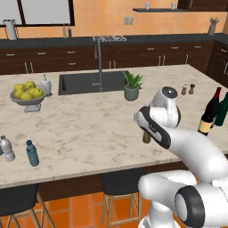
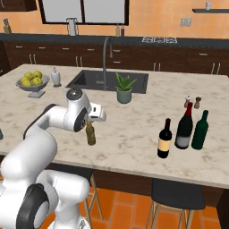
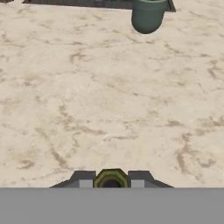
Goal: Move the plastic bottles in the middle to the plastics group, and the glass bottles in the middle to the glass group.
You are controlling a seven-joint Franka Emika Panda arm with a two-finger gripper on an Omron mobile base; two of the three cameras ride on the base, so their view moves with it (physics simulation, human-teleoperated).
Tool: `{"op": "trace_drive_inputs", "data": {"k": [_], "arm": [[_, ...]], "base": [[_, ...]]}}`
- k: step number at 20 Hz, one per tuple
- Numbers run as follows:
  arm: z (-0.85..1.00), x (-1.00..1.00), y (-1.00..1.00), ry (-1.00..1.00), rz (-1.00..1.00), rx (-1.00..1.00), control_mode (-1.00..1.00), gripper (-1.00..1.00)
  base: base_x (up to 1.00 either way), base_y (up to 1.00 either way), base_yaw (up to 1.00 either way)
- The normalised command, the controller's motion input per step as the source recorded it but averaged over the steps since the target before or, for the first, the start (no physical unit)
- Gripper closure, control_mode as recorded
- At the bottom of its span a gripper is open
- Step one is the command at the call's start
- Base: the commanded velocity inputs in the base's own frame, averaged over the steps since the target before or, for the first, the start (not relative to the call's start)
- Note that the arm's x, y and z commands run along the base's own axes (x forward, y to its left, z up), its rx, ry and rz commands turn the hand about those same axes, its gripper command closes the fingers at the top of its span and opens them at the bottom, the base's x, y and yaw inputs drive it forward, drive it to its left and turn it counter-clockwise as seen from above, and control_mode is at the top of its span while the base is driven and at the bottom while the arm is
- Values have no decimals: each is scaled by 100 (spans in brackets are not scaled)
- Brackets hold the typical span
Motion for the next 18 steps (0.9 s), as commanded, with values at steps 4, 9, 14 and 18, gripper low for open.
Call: {"op": "trace_drive_inputs", "data": {"k": [4, 9, 14, 18], "arm": [[20, -10, -85, 0, -38, 0, -100, 100], [13, -7, -90, 0, -35, 0, -100, 100], [4, -7, -99, 0, -24, 0, -100, 100], [1, -9, -100, 0, -17, 0, -100, 100]], "base": [[0, 0, 0], [0, 0, 0], [0, 0, 0], [0, 0, 0]]}}
